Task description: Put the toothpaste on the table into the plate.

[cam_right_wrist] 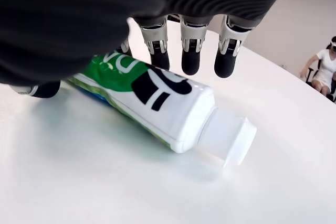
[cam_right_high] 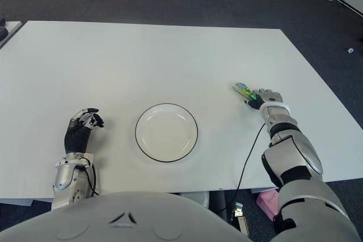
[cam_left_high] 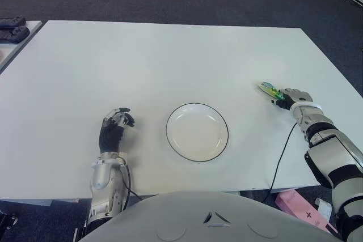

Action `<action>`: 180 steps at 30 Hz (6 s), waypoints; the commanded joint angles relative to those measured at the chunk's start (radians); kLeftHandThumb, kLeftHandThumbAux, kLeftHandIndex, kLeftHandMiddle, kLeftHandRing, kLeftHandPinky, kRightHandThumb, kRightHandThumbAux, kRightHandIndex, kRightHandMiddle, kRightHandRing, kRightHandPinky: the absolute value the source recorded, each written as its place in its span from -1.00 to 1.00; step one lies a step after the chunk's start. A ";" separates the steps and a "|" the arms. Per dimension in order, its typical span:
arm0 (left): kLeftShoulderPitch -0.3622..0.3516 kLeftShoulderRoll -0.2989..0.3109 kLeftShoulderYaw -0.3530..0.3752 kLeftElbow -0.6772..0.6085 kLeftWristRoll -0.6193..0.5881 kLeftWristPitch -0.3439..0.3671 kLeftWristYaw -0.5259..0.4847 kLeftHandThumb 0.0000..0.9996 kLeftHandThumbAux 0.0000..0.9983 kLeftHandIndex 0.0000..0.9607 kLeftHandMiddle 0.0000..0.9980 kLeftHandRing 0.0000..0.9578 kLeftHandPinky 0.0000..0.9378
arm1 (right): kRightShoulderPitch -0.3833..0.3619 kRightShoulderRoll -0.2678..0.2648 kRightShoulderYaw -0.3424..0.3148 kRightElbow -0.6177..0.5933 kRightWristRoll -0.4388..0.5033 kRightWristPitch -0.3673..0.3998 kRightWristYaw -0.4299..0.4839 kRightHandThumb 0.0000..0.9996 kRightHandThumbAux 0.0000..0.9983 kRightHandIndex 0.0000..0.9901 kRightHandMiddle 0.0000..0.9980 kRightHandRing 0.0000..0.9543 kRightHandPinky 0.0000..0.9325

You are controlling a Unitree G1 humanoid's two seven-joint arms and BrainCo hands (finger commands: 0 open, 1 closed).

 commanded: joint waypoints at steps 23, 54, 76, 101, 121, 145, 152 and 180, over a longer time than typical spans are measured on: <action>0.006 0.014 -0.001 0.001 -0.003 0.042 -0.004 0.40 0.44 -0.10 0.22 0.22 0.21 | 0.097 0.099 -0.032 0.027 0.032 -0.019 0.070 0.68 0.36 -0.19 0.01 0.40 0.45; -0.007 0.008 0.004 0.003 -0.007 0.054 0.009 0.41 0.44 -0.09 0.23 0.23 0.24 | 0.027 0.157 -0.282 -0.006 0.259 0.049 0.039 0.70 0.37 -0.21 0.09 0.82 0.88; -0.020 0.015 -0.003 0.023 -0.001 0.036 -0.005 0.40 0.44 -0.10 0.21 0.22 0.19 | -0.086 0.243 -0.655 -0.107 0.622 -0.047 0.070 0.70 0.36 -0.20 0.08 0.85 0.90; -0.034 -0.020 -0.004 0.033 0.000 0.008 0.011 0.41 0.44 -0.09 0.24 0.25 0.27 | 0.183 0.340 -0.507 -0.741 0.558 -0.398 0.228 0.71 0.36 -0.20 0.07 0.87 0.83; -0.042 -0.022 -0.013 0.038 0.002 0.010 0.007 0.40 0.44 -0.10 0.23 0.24 0.25 | 0.328 0.293 -0.274 -1.009 0.471 -0.543 0.499 0.70 0.36 -0.20 0.08 0.83 0.80; -0.039 -0.029 -0.007 0.028 0.013 0.005 0.014 0.41 0.44 -0.10 0.23 0.24 0.25 | 0.290 0.123 -0.113 -1.057 0.053 -0.787 0.403 0.70 0.35 -0.16 0.11 0.86 0.88; -0.039 -0.027 -0.007 0.024 0.009 0.011 0.008 0.41 0.44 -0.10 0.22 0.23 0.23 | 0.279 0.100 -0.101 -1.028 -0.046 -0.831 0.294 0.70 0.35 -0.17 0.11 0.85 0.87; -0.053 -0.022 -0.003 0.040 0.008 0.009 0.010 0.41 0.44 -0.09 0.22 0.23 0.24 | 0.333 0.021 -0.159 -1.128 -0.027 -0.818 0.273 -0.36 -0.25 -0.96 -0.96 -0.95 -0.91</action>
